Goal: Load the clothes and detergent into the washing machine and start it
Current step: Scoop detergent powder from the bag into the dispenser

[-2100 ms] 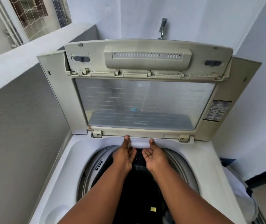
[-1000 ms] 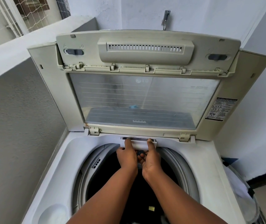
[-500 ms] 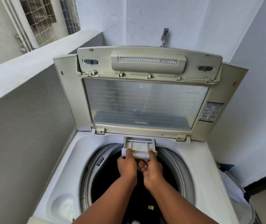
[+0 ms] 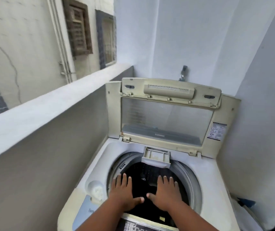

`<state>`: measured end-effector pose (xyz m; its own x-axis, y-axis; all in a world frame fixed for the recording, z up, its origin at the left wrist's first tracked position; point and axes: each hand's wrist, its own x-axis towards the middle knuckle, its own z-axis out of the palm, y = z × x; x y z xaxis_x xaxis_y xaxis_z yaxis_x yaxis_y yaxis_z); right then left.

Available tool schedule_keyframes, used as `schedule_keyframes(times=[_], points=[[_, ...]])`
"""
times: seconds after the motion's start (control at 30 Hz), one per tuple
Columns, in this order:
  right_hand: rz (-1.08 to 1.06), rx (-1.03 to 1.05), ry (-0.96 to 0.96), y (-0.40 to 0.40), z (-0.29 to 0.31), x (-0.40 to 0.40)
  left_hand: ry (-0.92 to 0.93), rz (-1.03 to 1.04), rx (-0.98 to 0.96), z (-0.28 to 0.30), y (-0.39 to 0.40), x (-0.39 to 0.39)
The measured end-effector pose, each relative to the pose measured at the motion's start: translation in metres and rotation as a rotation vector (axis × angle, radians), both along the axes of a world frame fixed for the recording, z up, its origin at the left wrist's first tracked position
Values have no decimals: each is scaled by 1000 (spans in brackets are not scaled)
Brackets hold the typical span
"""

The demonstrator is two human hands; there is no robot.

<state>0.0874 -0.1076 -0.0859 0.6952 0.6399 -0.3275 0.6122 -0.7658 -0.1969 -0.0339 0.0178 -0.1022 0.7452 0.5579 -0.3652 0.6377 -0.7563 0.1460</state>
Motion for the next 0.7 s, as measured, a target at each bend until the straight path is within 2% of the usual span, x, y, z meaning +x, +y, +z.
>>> schedule_keyframes(times=[0.07, 0.17, 0.33, 0.7], points=[[144, -56, -107, -7, 13, -9, -53, 36, 52, 24, -3, -13], [258, -42, -146, -12, 37, -28, -73, 60, 167, 57, -15, -37], [498, 58, -242, -16, 82, -69, -90, 244, 274, 107, -53, -109], [927, 446, -327, 14, 230, -280, -176, 663, 618, 258, -127, -321]])
